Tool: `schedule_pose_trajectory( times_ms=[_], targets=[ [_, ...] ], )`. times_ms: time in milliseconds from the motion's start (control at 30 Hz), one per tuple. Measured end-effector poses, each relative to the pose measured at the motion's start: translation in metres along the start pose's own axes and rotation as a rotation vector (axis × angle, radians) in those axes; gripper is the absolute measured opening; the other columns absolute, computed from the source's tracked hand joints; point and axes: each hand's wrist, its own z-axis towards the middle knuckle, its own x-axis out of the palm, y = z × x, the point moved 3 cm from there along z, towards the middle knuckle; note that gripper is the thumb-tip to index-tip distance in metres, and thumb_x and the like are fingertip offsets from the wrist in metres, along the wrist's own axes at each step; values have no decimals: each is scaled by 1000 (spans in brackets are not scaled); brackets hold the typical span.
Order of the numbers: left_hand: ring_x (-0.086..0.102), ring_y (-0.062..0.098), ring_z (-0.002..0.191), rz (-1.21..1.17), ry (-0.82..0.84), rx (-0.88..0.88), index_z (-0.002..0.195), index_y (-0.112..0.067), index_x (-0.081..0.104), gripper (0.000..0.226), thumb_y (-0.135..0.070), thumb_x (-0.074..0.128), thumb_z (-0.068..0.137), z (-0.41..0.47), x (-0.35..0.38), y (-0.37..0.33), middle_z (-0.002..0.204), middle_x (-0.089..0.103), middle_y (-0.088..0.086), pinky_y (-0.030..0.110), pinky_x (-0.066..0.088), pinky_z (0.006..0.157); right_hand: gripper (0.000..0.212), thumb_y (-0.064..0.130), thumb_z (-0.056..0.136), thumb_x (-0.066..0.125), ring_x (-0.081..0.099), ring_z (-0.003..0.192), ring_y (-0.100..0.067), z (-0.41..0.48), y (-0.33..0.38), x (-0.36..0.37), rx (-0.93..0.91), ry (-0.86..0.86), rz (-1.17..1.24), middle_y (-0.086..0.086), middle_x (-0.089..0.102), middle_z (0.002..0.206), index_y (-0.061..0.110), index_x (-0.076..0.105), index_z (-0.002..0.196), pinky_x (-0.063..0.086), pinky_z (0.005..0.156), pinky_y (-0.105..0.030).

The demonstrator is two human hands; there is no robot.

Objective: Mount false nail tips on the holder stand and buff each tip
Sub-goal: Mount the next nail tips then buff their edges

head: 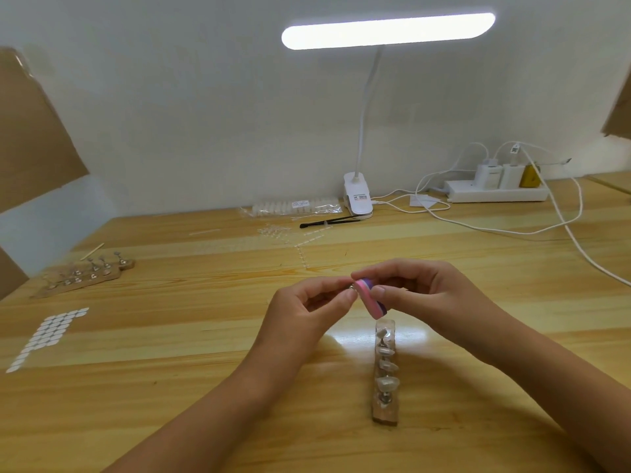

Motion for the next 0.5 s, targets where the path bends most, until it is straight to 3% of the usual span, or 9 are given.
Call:
schedule_pose_trajectory(
  times_ms=[100, 200, 367, 500],
  targets=[
    [70, 2, 99, 30, 25, 5, 104, -27, 76, 20, -22, 73, 86, 0, 3, 0, 100, 77, -11, 11, 50, 81, 33, 32, 77, 67, 71, 93, -13, 1, -2, 0, -3, -51, -1, 0, 75, 97, 22, 74, 108, 54, 86, -22],
    [70, 1, 99, -9, 6, 5, 105, -25, 76, 30, -36, 72, 77, 0, 0, -1, 100, 77, -12, 9, 50, 80, 32, 31, 79, 67, 70, 94, -12, 1, 0, -1, 16, -2, -22, 2, 76, 99, 23, 74, 109, 53, 85, -19],
    [69, 1, 100, 22, 17, -2, 106, -27, 77, 20, -24, 72, 86, -1, 3, 1, 101, 77, -12, 10, 50, 81, 34, 34, 76, 67, 71, 93, -13, 1, -2, -2, 15, -67, -2, 1, 76, 98, 24, 75, 108, 54, 89, -23],
    [68, -2, 100, -15, -7, -13, 104, -27, 78, 18, -26, 71, 87, 1, 1, 1, 101, 76, -13, 6, 47, 80, 32, 32, 76, 69, 72, 89, -17, 1, -3, -1, 67, -9, 46, -3, 75, 96, 20, 73, 106, 55, 79, -21]
  ],
)
